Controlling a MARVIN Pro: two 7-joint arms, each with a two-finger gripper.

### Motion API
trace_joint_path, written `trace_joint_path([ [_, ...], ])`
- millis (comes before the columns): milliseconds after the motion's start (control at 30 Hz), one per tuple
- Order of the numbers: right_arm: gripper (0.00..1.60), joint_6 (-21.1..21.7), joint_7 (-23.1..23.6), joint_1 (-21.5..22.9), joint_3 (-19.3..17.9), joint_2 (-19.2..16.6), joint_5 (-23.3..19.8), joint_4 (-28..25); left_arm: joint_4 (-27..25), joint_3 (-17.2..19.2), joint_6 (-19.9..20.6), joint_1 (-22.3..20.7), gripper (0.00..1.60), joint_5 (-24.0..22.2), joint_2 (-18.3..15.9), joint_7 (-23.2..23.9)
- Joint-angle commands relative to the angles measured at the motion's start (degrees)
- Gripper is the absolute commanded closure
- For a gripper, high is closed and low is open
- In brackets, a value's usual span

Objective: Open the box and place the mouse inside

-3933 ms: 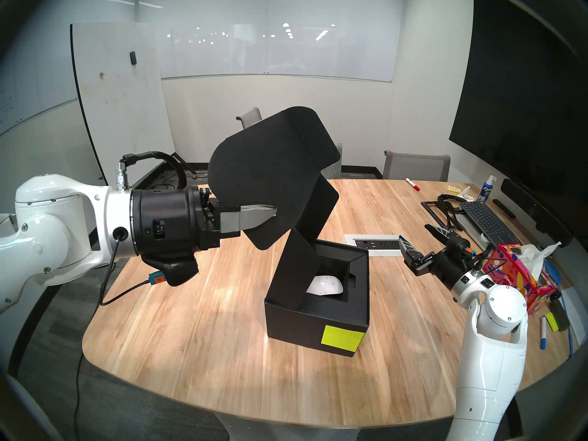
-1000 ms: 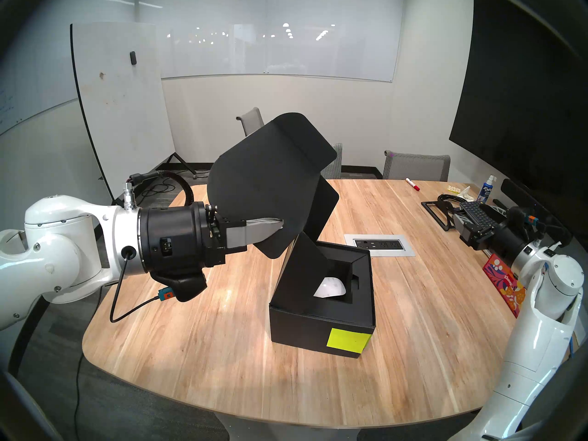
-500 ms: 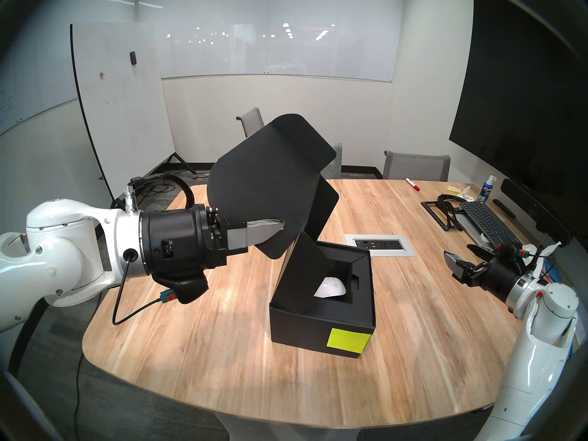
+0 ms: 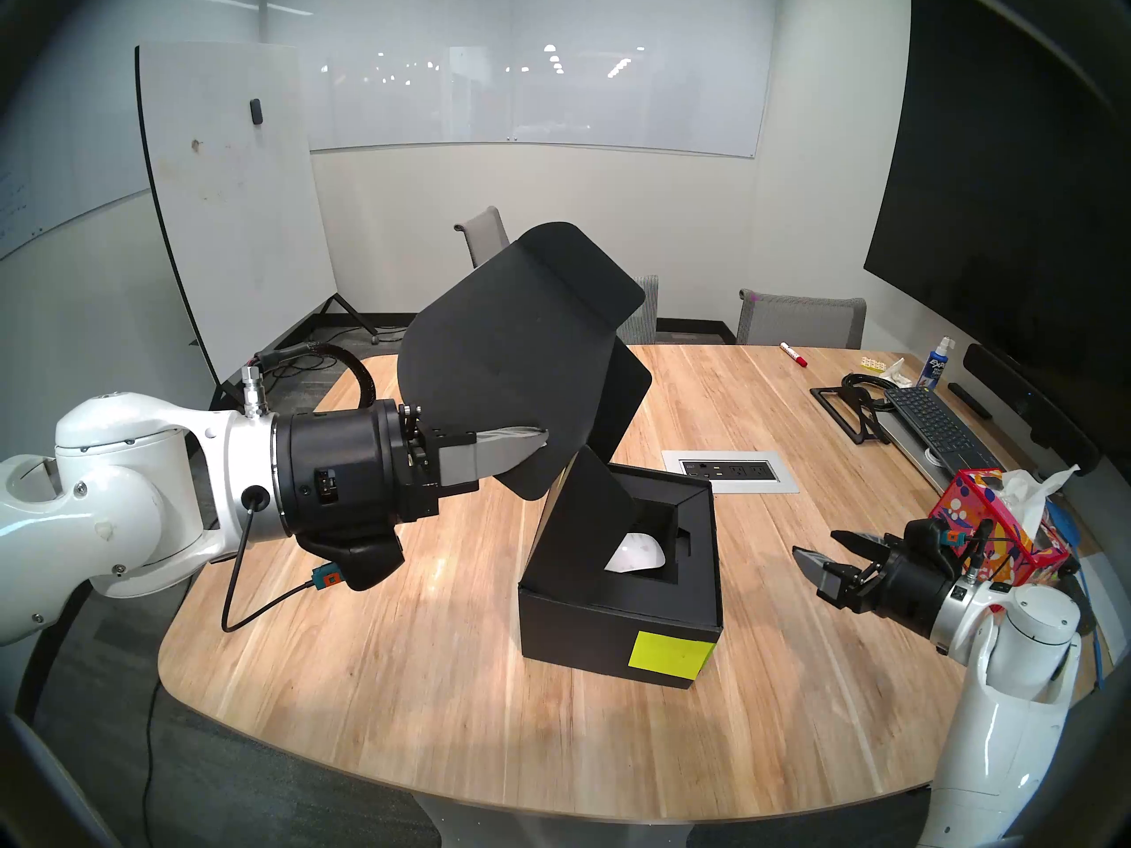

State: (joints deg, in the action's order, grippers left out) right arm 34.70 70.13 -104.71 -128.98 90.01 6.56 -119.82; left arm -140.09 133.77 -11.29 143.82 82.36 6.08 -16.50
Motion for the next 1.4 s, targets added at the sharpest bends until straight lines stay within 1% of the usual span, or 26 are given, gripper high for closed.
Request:
trace_joint_path([
  [0, 0.0, 0.98, 2.5, -3.29, 2.72, 1.01, -0.29, -1.95, 0.09, -2.06, -0.61, 1.03, 1.6, 0.45, -0.17, 1.03],
  [67, 0.0, 1.1, 2.47, -3.54, 3.06, 1.11, -0.26, -1.98, 0.09, -2.2, -0.55, 1.04, 1.6, 0.45, -0.17, 1.05],
  [300, 0.0, 2.41, 0.8, -5.94, 6.32, 1.57, -0.01, -2.63, 0.09, -3.83, 0.19, 0.97, 1.6, 0.5, -0.17, 1.18],
  [433, 0.0, 2.81, 0.23, -6.53, 7.48, 1.69, 0.06, -2.85, 0.09, -4.38, 0.45, 0.95, 1.6, 0.52, -0.18, 1.26],
  [667, 0.0, 3.69, -0.95, -7.45, 10.66, 1.99, 0.08, -3.7, 0.09, -5.63, 1.05, 0.78, 1.6, 0.6, -0.18, 1.36],
  [700, 0.0, 3.96, -1.31, -7.65, 11.67, 2.02, 0.05, -4.04, 0.09, -6.0, 1.22, 0.68, 1.6, 0.63, -0.18, 1.37],
  [800, 0.0, 4.19, -1.66, -7.71, 12.69, 2.08, 0.04, -4.34, 0.09, -6.3, 1.38, 0.56, 1.6, 0.68, -0.18, 1.37],
  [1100, 0.0, 5.27, -2.88, -7.58, 17.62, 2.41, 0.02, -6.33, 0.09, -7.34, 1.86, -0.29, 1.6, 1.03, -0.19, 1.55],
  [1367, 0.0, 6.22, -4.12, -7.44, 21.15, 2.56, 0.29, -7.19, 0.09, -7.5, 1.7, -1.59, 1.6, 1.48, -0.28, 1.16],
])
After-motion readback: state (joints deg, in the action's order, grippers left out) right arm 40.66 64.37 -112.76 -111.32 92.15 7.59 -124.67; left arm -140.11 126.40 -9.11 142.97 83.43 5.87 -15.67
